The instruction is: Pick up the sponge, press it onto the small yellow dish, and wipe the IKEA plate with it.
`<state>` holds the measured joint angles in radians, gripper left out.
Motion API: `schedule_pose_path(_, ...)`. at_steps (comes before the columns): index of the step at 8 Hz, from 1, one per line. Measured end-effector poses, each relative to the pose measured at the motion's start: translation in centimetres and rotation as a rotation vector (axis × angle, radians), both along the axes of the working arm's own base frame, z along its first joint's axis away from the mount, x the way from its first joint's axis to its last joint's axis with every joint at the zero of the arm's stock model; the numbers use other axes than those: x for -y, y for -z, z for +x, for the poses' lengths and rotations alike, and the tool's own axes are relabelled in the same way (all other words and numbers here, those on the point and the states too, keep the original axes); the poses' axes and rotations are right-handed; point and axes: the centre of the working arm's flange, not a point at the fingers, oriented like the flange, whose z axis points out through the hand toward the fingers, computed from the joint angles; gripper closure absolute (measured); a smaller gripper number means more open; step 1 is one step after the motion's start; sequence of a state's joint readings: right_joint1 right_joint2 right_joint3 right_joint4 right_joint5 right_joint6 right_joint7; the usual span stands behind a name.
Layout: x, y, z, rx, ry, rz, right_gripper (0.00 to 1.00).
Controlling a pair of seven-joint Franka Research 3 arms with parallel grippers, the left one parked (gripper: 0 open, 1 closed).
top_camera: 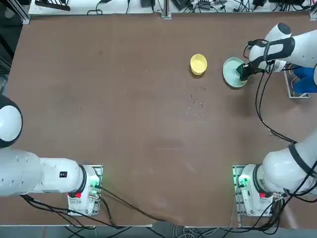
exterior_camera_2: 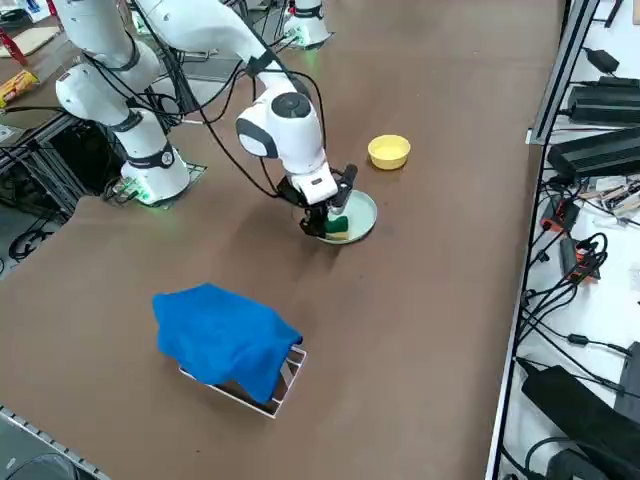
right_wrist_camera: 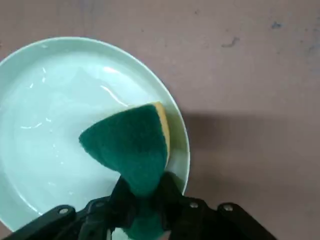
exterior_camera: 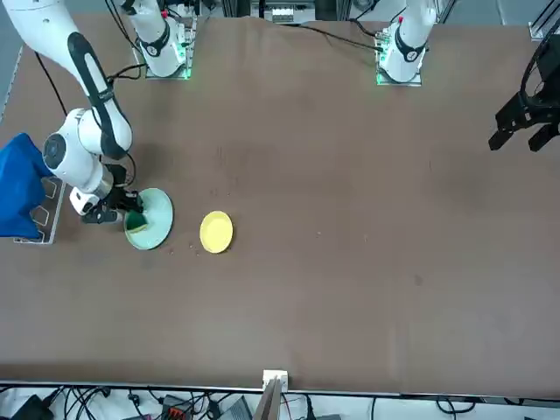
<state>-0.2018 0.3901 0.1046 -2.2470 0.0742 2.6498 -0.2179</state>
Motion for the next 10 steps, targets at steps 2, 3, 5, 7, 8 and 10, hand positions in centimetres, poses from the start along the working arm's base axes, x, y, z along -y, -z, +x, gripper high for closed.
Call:
schedule_pose_path(2,0.2,0.2,1.7,0.017,-0.012,0.005,0.77)
schedule_pose_path(3,0.1,0.2,2.9,0.029,-0.019,0.010,0.77)
schedule_pose_path(5,-0.8,0.3,5.1,0.053,-0.015,0.037,0.77)
schedule_pose_path(7,-2.2,0.4,6.2,0.063,0.000,0.073,0.77)
schedule_pose_path(8,-3.4,0.5,6.4,0.064,0.009,0.094,0.78)
schedule_pose_path(10,-6.7,0.7,6.4,0.055,0.024,0.129,0.78)
